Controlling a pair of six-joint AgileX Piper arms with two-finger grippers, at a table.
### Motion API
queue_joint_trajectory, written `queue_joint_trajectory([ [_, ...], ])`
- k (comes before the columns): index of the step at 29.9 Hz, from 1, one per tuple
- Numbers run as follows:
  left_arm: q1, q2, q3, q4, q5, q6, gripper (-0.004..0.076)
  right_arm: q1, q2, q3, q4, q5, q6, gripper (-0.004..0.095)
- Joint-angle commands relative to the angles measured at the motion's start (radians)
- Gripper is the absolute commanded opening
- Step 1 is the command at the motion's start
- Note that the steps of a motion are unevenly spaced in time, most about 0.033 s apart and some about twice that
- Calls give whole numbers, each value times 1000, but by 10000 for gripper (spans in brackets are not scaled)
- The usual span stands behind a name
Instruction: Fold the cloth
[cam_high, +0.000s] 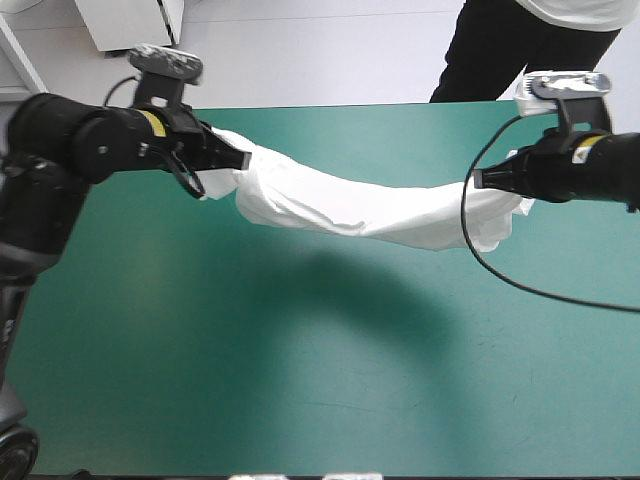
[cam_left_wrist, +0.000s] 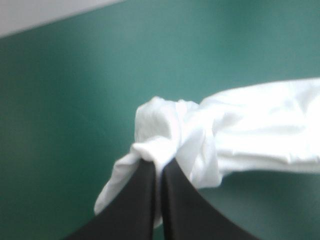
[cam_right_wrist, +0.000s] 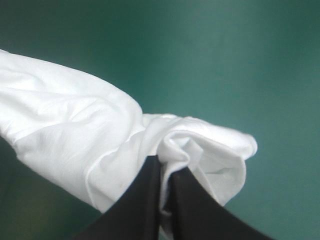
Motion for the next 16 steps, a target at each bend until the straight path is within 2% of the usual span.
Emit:
queue_joint_trajectory([
  [1,0,-104,-138,4,40,11,-10,-5,-142,-46,13,-3,-28,-17],
  [5,0,-141,-264,-17,40,31,-10,-5,-221,-146,29,-22,-46,-17],
  [10,0,-159,-420,-112,38,60,-10,-5,-229,-332,31,1,-57,-17],
  [16,0,-169,-494,-200,41,82,-10,-5,-218,-415,31,1,-55,-17],
])
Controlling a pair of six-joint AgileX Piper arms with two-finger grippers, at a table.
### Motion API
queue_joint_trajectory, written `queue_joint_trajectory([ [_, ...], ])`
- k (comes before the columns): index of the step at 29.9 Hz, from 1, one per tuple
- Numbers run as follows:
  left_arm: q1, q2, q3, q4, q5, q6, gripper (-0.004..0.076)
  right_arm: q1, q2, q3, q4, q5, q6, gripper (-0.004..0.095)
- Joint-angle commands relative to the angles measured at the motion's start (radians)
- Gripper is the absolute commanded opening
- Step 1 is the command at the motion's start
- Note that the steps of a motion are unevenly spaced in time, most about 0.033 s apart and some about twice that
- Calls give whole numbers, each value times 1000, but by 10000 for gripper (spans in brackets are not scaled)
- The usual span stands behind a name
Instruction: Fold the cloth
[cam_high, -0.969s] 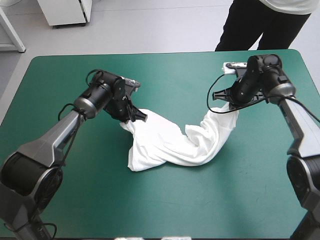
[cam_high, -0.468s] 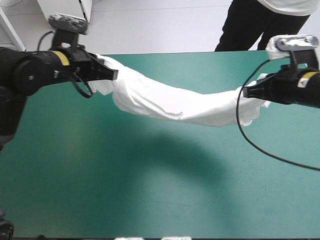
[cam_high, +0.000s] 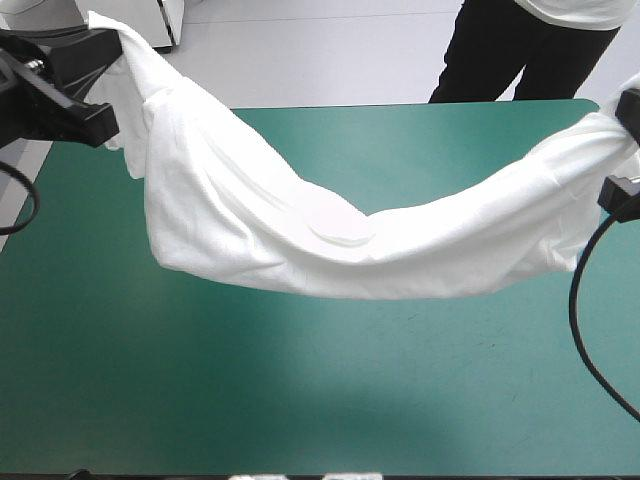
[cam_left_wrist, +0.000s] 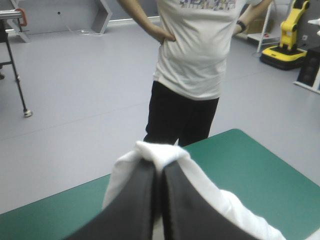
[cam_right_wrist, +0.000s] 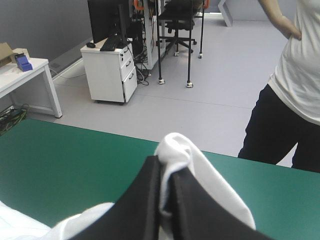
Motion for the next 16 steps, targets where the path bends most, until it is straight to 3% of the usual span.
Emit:
queue_joint_trajectory([
  [1,0,-20,-31,-36,40,3,-10,-5,7,-16,7,-1,5,-17],
  [5,0,-42,12,-44,40,-20,-10,-5,-14,64,55,-1,33,-17],
  [8,0,-91,150,-78,40,-28,-10,-5,-49,169,105,-1,33,-17],
  [16,0,-226,712,-58,30,-49,-10,-5,-121,479,135,-1,33,-17],
])
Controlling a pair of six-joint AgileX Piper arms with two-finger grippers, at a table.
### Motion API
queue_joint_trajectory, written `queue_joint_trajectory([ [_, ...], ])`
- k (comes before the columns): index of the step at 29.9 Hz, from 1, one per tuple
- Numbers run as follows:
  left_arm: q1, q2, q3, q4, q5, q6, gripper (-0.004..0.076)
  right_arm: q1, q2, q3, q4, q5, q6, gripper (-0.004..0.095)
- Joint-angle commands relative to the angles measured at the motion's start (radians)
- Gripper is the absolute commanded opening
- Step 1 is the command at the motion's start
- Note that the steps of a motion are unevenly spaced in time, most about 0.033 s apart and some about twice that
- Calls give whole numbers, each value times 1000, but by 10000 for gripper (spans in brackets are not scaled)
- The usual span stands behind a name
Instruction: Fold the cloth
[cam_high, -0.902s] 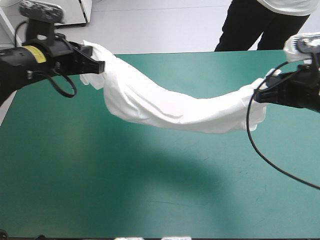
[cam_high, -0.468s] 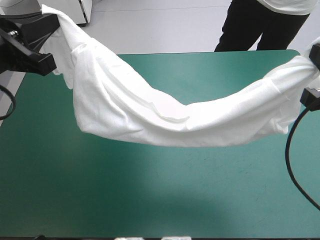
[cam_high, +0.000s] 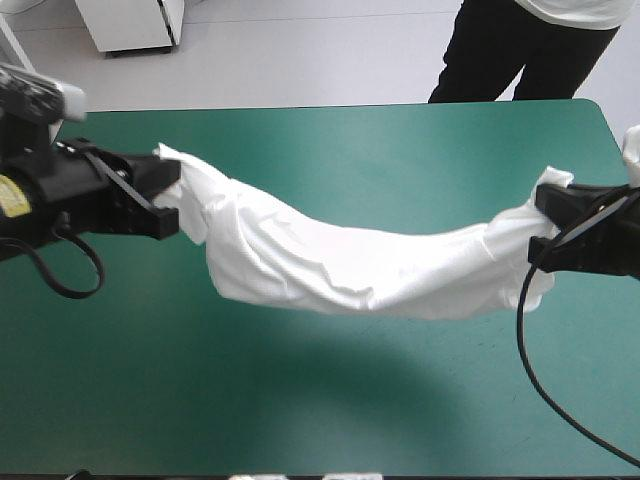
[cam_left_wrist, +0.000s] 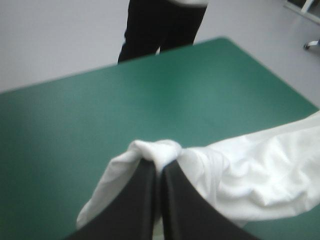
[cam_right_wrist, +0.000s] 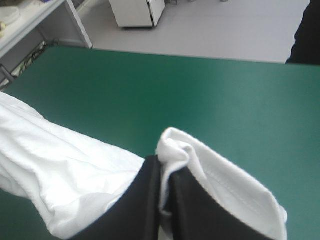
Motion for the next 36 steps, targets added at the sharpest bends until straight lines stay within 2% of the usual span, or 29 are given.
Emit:
queue_joint_trajectory([
  [1,0,-31,185,8,18,-17,-10,-5,-11,104,4,-1,0,-17],
  [5,0,-5,409,51,-133,-20,-10,-5,15,312,-49,-38,0,-17],
  [9,0,95,527,97,-241,-22,-10,-5,81,487,-103,-175,0,-17],
  [13,0,235,548,119,-283,-22,-10,-5,200,560,-99,-291,0,-17],
  [18,0,372,548,122,-383,-22,-10,-6,351,561,-97,-394,0,-18],
  [25,0,496,548,132,-412,-24,-10,-6,525,559,-97,-444,0,-17],
  [30,0,524,548,148,-445,-38,-9,-6,571,557,-97,-467,25,-9],
  [31,0,526,546,155,-446,-50,-3,-6,573,557,-97,-460,27,18],
  [33,0,526,544,147,-442,-48,59,-6,575,550,-97,-437,23,143],
  [35,0,526,529,133,-415,-48,171,-6,575,535,-103,-404,23,312],
  [36,0,526,516,129,-391,-46,264,-6,575,523,-103,-379,23,437],
])
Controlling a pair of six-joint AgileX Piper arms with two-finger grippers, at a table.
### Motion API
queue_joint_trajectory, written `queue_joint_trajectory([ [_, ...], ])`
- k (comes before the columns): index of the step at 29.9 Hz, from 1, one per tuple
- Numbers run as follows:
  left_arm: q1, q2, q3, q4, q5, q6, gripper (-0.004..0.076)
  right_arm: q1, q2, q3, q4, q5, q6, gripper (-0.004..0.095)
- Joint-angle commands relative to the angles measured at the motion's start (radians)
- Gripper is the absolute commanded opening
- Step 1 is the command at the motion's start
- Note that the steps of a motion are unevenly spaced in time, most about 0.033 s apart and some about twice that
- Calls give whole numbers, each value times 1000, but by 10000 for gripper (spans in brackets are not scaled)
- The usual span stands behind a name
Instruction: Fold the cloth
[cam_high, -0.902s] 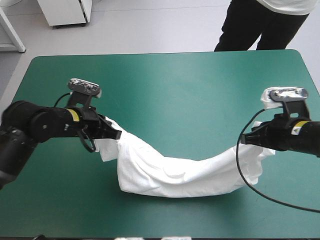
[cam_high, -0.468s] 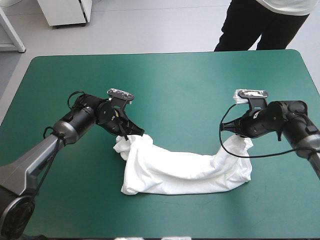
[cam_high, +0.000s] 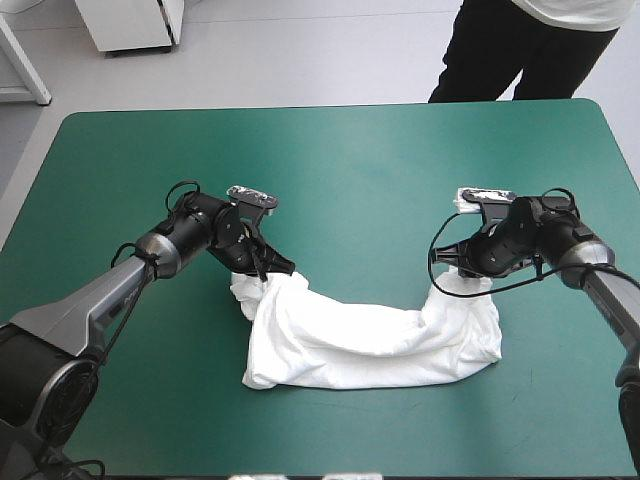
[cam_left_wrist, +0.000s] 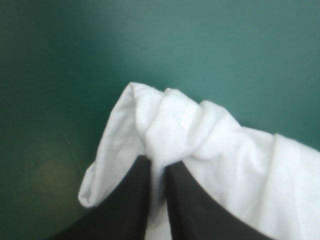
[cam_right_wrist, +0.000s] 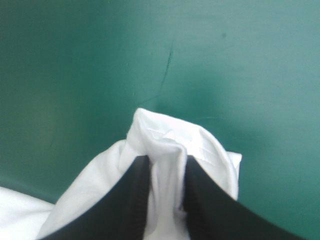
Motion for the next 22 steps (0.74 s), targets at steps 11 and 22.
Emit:
queue_joint_trajectory([
  [11,0,-127,-202,-1,161,-19,489,-6,-63,-231,-35,221,0,578],
  [22,0,-266,-202,96,430,-103,467,-6,-265,-239,-38,373,27,565],
])
